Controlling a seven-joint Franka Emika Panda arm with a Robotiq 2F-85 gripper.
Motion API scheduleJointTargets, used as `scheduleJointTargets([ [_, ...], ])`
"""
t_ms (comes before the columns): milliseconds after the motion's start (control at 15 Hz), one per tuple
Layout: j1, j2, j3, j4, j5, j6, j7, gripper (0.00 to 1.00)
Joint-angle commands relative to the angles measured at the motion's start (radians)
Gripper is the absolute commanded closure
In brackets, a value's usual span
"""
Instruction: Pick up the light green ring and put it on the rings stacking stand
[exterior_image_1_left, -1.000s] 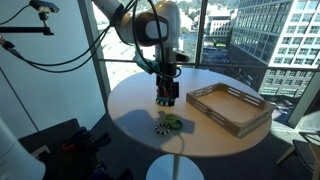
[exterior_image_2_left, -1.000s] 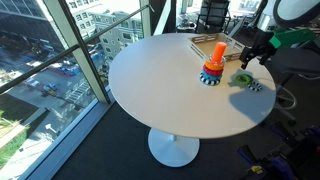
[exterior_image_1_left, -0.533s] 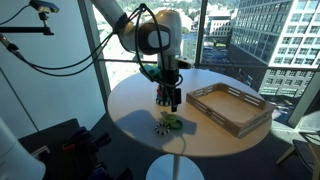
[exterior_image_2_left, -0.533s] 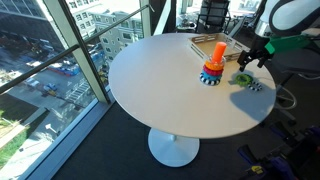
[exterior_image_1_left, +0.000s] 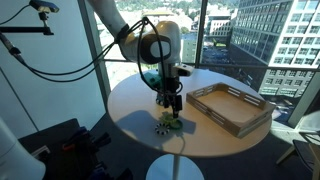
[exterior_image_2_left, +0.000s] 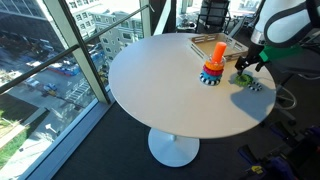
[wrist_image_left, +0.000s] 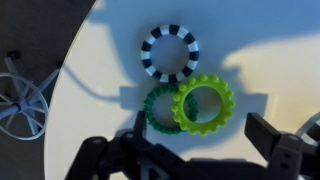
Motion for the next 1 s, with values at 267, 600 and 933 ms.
scheduleJointTargets([
  [267,0.06,0.071,-0.041,0.032,-0.064,0.008,0.081,0.0],
  [600,0.093,0.092,-0.069,0.041,-0.108,0.006,0.129,0.0],
  [933,0.098,0.103,-0.073,0.047,-0.109,0.01,0.128,0.0],
])
